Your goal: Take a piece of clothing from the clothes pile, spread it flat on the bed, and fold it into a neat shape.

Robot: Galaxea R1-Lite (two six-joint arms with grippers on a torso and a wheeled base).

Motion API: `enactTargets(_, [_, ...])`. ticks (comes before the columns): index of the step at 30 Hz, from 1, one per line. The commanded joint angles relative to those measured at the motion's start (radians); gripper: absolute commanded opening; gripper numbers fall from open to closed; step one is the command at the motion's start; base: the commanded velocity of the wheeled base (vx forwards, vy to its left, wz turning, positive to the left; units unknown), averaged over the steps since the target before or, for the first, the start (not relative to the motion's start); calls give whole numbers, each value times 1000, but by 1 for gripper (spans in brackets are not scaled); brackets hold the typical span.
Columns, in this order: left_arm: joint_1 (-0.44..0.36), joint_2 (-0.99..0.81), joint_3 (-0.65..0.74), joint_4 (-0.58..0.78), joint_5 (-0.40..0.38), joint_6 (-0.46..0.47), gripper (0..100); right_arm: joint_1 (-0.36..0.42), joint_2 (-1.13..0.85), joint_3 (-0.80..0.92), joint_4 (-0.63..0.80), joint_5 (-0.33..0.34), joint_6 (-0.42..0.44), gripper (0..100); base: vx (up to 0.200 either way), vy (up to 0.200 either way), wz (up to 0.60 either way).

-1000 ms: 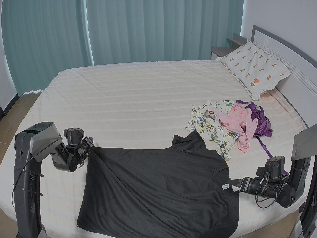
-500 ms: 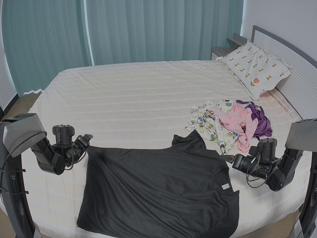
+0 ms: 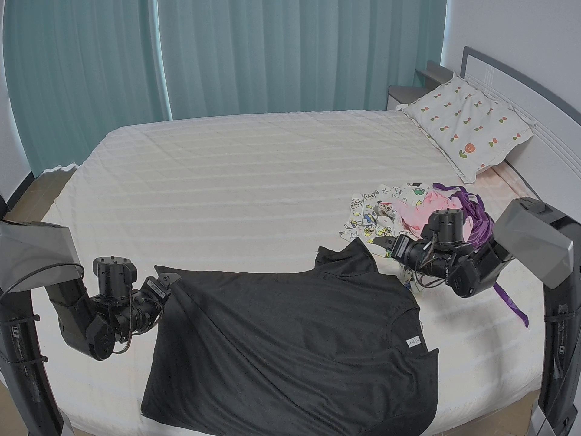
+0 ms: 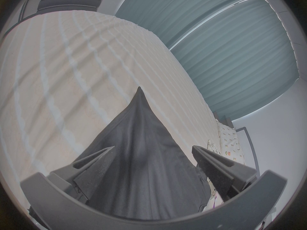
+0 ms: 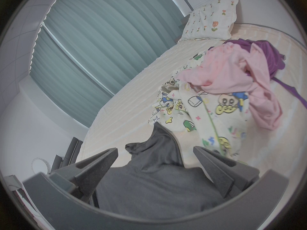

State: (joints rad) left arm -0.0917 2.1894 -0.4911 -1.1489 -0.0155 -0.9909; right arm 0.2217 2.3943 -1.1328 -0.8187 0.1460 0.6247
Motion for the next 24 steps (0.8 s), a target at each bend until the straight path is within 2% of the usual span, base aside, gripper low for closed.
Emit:
enactTargets(1, [-25, 18, 92, -78, -7, -22, 100, 47, 207, -249, 128, -23, 33, 100, 0, 0, 0])
enactTargets(11, [-40, 47, 115, -91, -7, -38, 100, 53, 313, -472, 279, -39, 35, 100, 0, 0, 0])
enactTargets(20, [-40, 47, 115, -91, -7, -38, 100, 47, 372, -573, 362, -60, 38, 100, 0, 0, 0])
enactTargets(21, [-40, 47, 115, -92, -7, -38, 100, 47, 375, -587, 360, -63, 41, 0, 0, 0, 0])
enactTargets(24, [-40, 47, 115, -92, -7, -38, 100, 44, 378, -642, 360, -95, 89, 0, 0, 0, 0])
